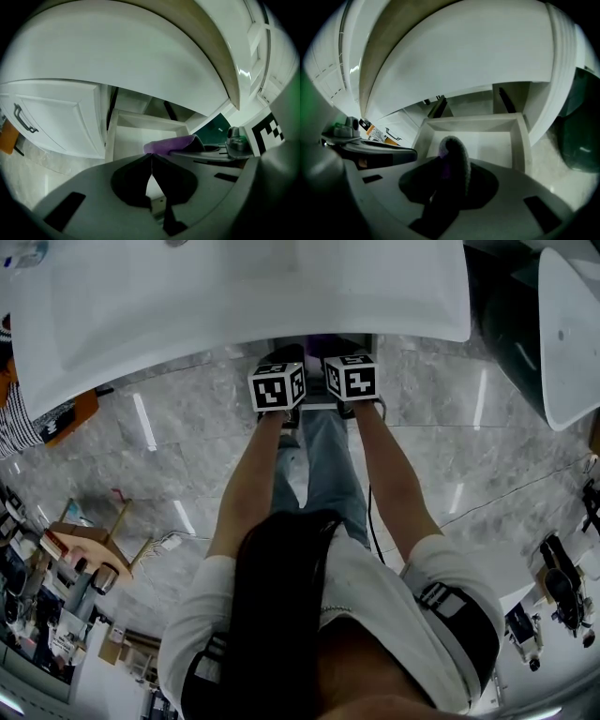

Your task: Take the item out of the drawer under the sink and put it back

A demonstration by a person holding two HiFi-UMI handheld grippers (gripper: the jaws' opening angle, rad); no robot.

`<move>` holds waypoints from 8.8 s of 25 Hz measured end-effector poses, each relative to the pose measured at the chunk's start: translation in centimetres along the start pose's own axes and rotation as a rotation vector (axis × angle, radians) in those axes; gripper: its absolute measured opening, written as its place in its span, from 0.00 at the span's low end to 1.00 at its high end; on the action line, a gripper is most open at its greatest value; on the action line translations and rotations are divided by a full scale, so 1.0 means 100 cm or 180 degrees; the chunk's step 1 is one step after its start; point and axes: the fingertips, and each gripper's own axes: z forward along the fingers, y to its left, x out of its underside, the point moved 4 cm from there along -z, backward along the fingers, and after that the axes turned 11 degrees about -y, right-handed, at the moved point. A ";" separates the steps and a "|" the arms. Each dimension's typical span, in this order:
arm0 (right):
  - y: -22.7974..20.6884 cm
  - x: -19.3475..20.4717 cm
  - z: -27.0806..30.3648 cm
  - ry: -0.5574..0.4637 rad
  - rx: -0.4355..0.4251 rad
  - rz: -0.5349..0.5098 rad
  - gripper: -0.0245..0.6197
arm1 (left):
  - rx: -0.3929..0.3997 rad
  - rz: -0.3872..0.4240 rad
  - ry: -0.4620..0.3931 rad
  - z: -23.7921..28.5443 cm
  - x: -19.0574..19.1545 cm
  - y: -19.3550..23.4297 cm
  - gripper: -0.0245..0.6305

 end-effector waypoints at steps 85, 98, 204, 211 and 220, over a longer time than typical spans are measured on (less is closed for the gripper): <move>0.133 -0.078 -0.255 -0.1636 0.0406 -0.0426 0.06 | 0.0711 0.0440 -0.1233 -0.226 -0.067 -0.086 0.04; 0.095 -0.074 -0.244 -0.1528 0.0402 -0.0281 0.06 | 0.0603 0.0239 -0.0767 -0.173 -0.054 -0.082 0.34; 0.005 -0.051 -0.143 -0.0438 0.0746 0.0433 0.06 | -0.0047 0.0461 -0.0268 -0.062 -0.037 -0.078 0.18; 0.034 -0.050 -0.160 -0.0541 0.0691 0.0358 0.06 | 0.0057 0.0556 -0.0378 -0.103 -0.033 -0.082 0.18; 0.063 -0.049 -0.180 -0.0688 0.0646 0.0231 0.06 | 0.0130 0.0576 -0.0568 -0.142 -0.037 -0.087 0.18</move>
